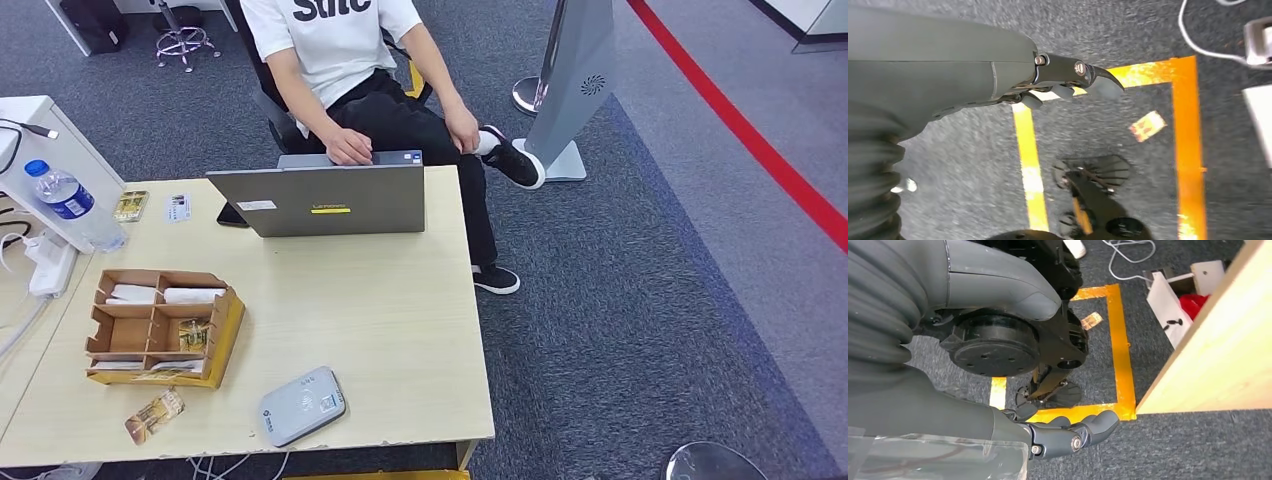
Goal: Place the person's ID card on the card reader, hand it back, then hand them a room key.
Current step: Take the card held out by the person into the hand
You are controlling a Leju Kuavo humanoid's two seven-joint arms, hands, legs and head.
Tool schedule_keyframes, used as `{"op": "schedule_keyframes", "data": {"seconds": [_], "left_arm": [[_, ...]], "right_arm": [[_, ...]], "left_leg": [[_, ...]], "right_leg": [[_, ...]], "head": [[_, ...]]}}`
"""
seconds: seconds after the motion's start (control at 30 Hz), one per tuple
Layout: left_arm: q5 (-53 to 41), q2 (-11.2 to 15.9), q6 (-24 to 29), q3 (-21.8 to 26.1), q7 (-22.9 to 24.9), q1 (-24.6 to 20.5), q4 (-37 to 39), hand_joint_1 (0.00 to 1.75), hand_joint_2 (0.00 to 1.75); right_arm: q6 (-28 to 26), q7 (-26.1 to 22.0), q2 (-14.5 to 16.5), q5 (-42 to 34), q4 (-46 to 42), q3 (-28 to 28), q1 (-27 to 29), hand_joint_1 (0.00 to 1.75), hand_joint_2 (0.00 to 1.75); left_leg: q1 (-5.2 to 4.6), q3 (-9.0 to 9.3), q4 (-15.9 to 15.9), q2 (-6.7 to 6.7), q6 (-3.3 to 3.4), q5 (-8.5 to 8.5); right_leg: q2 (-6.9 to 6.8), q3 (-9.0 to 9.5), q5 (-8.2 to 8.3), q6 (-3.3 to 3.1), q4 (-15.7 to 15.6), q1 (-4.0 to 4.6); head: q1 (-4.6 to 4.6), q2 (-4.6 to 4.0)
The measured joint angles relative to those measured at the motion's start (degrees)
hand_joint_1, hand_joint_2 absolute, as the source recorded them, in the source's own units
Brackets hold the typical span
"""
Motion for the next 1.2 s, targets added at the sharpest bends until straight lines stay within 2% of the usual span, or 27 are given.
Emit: {"op": "schedule_keyframes", "data": {"seconds": [0.07,0.13,0.23,0.3,0.33,0.37,0.47,0.53,0.6,0.7,0.77,0.9,1.07,1.13,1.2], "left_arm": [[2.4,-0.2,-0.9,1.5,-1.5,0.3,-0.9,0.0,1.75],[5.4,-1.2,-2.6,4.8,0.1,2.2,-5.3,0.0,1.75],[5.4,-4.7,-5.9,13.5,9.6,7.5,-19.5,0.0,1.75],[3.7,-8.1,-10.5,20.8,14.2,10.2,-28.8,0.0,1.75],[2.7,-9.9,-13.4,24.6,15.9,11.0,-33.0,0.0,1.75],[1.7,-11.8,-16.6,28.6,17.5,11.3,-36.8,0.0,1.75],[1.6,-16.5,-22.7,40.6,21.4,10.8,-46.4,0.0,1.75],[6.0,-18.6,-21.7,46.9,24.6,10.7,-51.3,0.0,1.75],[14.2,-20.0,-16.3,50.8,28.4,11.8,-56.0,0.0,1.75],[27.8,-21.7,-3.8,51.8,30.5,16.1,-63.7,0.0,1.75],[32.1,-22.5,1.4,50.9,30.2,18.8,-68.4,0.0,1.75],[34.5,-23.4,5.4,49.8,26.4,21.2,-75.4,0.0,1.75],[38.5,-23.7,12.5,49.7,21.3,22.0,-84.8,0.0,1.75],[39.6,-23.8,14.9,49.7,17.5,22.1,-88.8,0.0,1.75],[38.3,-23.8,14.7,49.7,12.8,21.6,-93.6,0.0,1.75]], "right_arm": [[-1.8,-0.1,-0.3,-2.5,-1.1,0.1,0.5,0.0,1.75],[-4.6,-0.1,-0.6,-5.6,-2.6,0.3,1.3,0.0,1.75],[-8.2,0.0,-1.2,-10.3,-4.7,1.2,2.9,0.0,1.75],[-7.8,0.3,-1.2,-14.0,-4.2,1.5,3.0,0.0,1.75],[-5.4,0.2,-0.5,-15.8,-1.5,1.5,1.8,0.0,1.75],[-0.8,-0.2,0.7,-17.2,3.8,1.2,-0.4,0.0,1.75],[18.7,-2.1,5.7,-19.2,26.0,-0.6,-9.0,0.0,1.75],[26.0,-2.6,8.4,-20.3,37.3,-1.7,-13.3,0.0,1.75],[27.4,-2.6,10.6,-21.5,45.9,-2.4,-16.4,0.0,1.75],[27.1,-2.5,12.8,-23.2,54.5,-3.4,-19.0,0.0,1.75],[27.0,-2.4,13.7,-23.9,58.1,-3.9,-20.1,0.0,1.75],[27.2,-3.0,15.1,-25.5,62.6,-4.7,-21.7,0.0,1.75],[26.9,-3.4,15.7,-27.7,65.1,-5.9,-22.7,0.0,1.75],[26.7,-3.3,15.9,-28.6,65.6,-6.2,-22.9,0.0,1.75],[26.4,-3.3,16.1,-29.3,65.9,-6.6,-23.1,0.0,1.75]], "left_leg": [[-0.01,0.0,0.0,0.0,0.0,0.0],[-0.02,0.0,0.0,0.02,0.01,-0.01],[-0.05,-0.01,0.0,0.06,0.04,-0.04],[-0.04,-0.05,0.0,0.07,0.06,-0.05],[0.0,-0.07,0.0,0.11,0.06,-0.05],[0.03,-0.08,0.0,0.2,0.06,-0.05],[0.03,0.02,0.0,0.47,0.04,-0.07],[0.03,0.12,0.0,0.48,0.0,-0.03],[0.06,0.16,0.0,0.46,-0.04,0.02],[0.07,0.17,0.0,0.42,-0.06,0.03],[0.07,0.13,0.0,0.3,-0.06,0.03],[0.07,0.07,-0.1,0.08,-0.06,0.0],[0.07,0.08,-0.1,0.05,-0.08,0.0],[0.07,0.11,-0.1,0.05,-0.08,0.02],[0.07,0.12,0.0,-0.01,-0.08,0.04]], "right_leg": [[0.0,0.0,0.0,0.0,0.0,0.0],[0.01,0.0,0.0,0.0,0.0,-0.02],[0.07,-0.03,-0.01,0.0,0.0,-0.06],[0.08,-0.04,-0.02,0.01,0.0,-0.04],[0.11,-0.05,0.01,-0.01,-0.1,0.0],[0.17,-0.06,0.05,-0.03,-0.1,0.04],[0.37,-0.04,0.16,-0.04,-0.1,0.05],[0.39,0.04,0.19,-0.05,-0.1,0.04],[0.38,0.07,0.22,-0.08,-0.1,0.04],[0.38,0.04,0.18,-0.12,0.0,0.05],[0.29,0.02,0.1,-0.12,0.0,0.05],[0.09,0.05,0.02,-0.08,0.0,0.05],[0.05,0.12,0.03,-0.08,0.0,0.05],[0.05,0.12,0.03,-0.08,0.0,0.06],[-0.02,0.13,0.03,-0.08,0.0,0.06]], "head": [[0.01,0.01],[0.0,0.0],[-0.01,-0.01],[0.01,-0.01],[0.02,0.0],[0.08,0.01],[0.13,0.0],[0.03,-0.01],[0.02,-0.01],[-0.01,0.0],[0.0,0.0],[-0.01,0.0],[0.0,-0.01],[-0.01,0.0],[0.0,0.0]]}}
